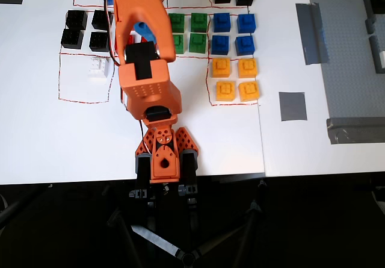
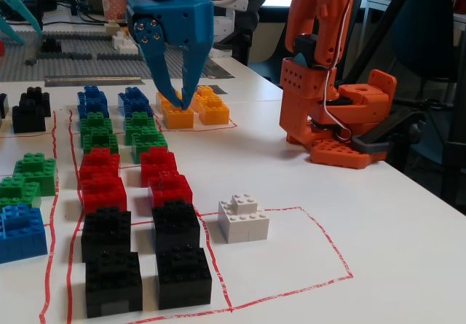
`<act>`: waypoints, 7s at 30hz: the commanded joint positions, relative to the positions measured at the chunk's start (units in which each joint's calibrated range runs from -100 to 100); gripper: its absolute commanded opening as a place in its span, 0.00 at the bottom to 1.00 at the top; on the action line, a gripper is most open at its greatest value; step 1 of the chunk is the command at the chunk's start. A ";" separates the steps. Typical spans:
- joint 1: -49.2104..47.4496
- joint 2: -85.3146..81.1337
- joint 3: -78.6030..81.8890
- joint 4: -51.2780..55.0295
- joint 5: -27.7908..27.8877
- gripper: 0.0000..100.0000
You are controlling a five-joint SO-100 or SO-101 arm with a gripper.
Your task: Grab the block and put it in the grey marker
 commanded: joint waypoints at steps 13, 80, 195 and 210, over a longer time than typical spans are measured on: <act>-12.94 -7.35 -4.04 6.09 -4.10 0.00; -35.49 11.13 -8.94 -6.80 -17.34 0.30; 85.14 18.73 -19.11 -23.70 39.61 0.00; 87.64 22.96 -20.56 -23.29 41.37 0.30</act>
